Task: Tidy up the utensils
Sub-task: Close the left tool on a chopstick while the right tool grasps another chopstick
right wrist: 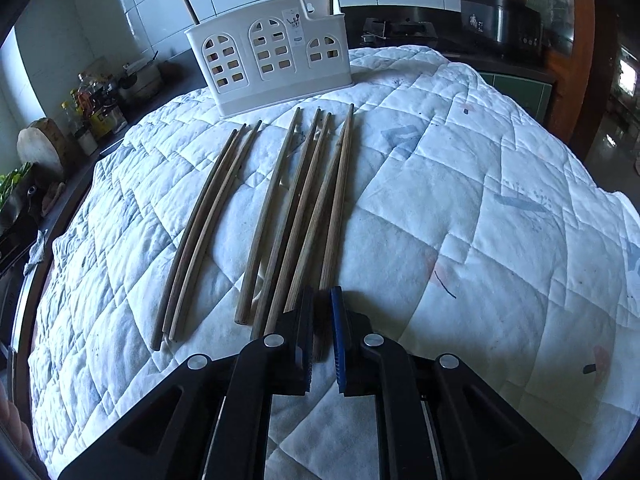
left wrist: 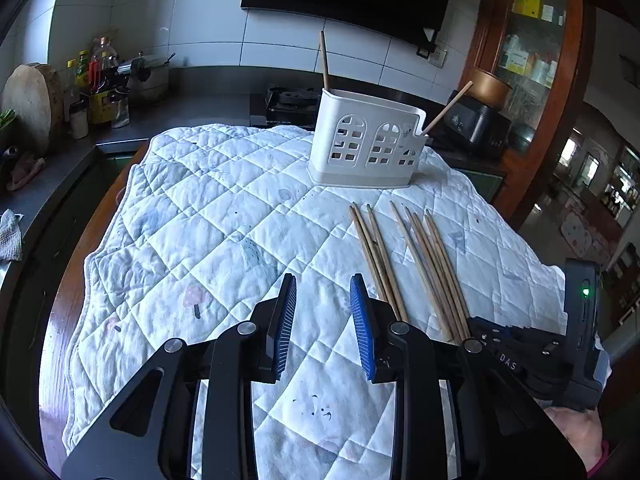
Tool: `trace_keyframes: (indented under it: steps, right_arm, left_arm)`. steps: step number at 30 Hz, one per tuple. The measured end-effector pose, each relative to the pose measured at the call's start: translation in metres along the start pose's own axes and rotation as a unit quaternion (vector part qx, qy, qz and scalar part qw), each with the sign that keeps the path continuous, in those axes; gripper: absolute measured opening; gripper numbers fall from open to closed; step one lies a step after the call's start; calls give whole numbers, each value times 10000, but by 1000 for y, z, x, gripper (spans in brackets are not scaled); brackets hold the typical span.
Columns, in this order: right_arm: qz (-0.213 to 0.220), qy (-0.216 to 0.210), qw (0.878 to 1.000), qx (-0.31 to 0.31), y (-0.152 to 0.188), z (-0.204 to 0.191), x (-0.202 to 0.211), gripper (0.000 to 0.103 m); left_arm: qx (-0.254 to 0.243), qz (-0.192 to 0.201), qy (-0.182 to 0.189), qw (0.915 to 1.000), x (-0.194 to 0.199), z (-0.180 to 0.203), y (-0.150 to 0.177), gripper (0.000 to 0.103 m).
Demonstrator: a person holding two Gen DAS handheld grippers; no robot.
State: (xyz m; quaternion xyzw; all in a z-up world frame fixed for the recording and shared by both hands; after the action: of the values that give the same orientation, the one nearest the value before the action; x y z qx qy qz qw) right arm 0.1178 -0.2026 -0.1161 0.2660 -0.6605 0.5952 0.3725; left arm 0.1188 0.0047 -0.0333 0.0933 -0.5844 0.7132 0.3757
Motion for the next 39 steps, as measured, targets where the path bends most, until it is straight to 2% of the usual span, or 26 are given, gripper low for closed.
trace_keyframes:
  steps: [9,19,30,39]
  right_arm:
    - [124,-46,9998,-172,3,15,6,7]
    - [162,-144,9993,-314,10,42,12,7]
    - [115,-433,9983,-384,13,48,10,7]
    - [108,-519,9977,-419,13,51,9,7]
  left_arm:
    - [263,-369,234,9987,-21,10,15,29]
    - [719,-956,548,9913,-75,32,35,25]
    - [1025,-996,218,9895,-101,28,38,24]
    - [656,-992,-144,9928,-105,33,38,22]
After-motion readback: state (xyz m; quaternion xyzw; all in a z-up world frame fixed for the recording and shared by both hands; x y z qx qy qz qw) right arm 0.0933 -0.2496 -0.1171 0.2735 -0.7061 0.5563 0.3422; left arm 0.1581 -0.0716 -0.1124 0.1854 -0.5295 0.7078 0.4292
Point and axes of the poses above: each gripper's, at about its wrist camera, not at the fingertips, and x roughly against the way its jaws point, z to its right, y to its underside, the point moved 3 cm from there along -x, roughly the way its jaws point, and after that the axes turned 11 degrees about y, right-handed, at the moved point
